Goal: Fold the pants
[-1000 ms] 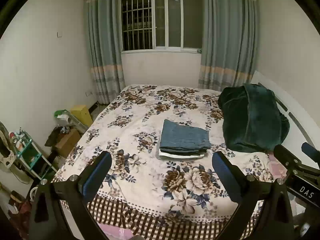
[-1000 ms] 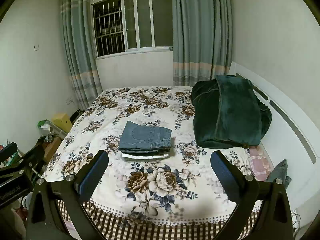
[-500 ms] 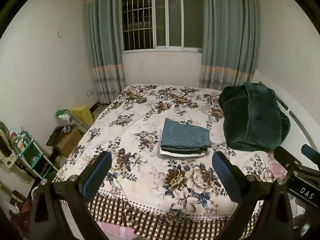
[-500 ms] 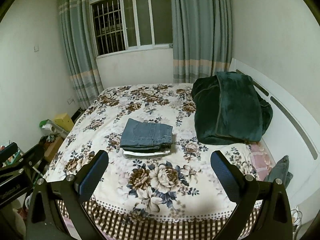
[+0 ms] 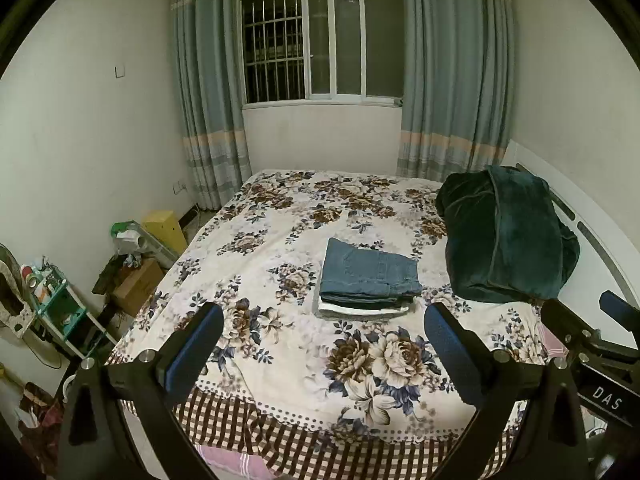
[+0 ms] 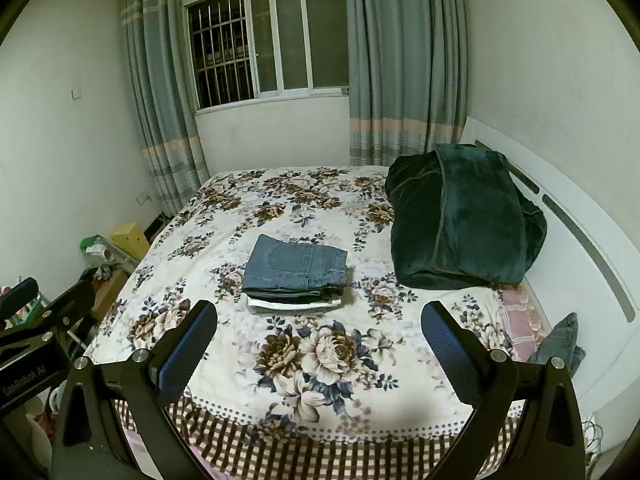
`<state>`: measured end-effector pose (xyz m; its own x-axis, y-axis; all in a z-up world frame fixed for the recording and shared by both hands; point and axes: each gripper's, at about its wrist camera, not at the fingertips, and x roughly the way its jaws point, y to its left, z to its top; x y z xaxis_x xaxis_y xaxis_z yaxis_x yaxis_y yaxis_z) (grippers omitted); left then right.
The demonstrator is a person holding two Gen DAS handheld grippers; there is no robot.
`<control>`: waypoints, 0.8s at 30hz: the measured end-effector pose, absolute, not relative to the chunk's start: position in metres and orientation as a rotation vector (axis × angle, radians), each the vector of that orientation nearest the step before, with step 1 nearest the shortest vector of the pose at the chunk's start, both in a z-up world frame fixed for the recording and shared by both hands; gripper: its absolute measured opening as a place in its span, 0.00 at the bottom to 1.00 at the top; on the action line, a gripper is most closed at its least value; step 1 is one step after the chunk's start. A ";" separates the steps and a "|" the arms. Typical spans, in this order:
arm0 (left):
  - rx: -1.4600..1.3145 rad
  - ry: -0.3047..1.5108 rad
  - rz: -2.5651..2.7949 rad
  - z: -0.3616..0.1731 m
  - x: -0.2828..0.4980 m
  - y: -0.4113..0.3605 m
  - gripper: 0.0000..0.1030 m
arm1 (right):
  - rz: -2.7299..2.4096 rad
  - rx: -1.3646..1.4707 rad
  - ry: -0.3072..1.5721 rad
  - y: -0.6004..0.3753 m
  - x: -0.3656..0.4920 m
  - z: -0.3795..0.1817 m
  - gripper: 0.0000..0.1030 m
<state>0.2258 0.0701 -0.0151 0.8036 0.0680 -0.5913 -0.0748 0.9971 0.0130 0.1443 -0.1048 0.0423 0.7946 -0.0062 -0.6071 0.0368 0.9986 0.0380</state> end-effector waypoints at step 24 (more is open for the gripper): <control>-0.004 0.626 0.075 -0.012 0.228 0.069 1.00 | -0.019 0.048 0.647 -0.111 0.149 0.046 1.00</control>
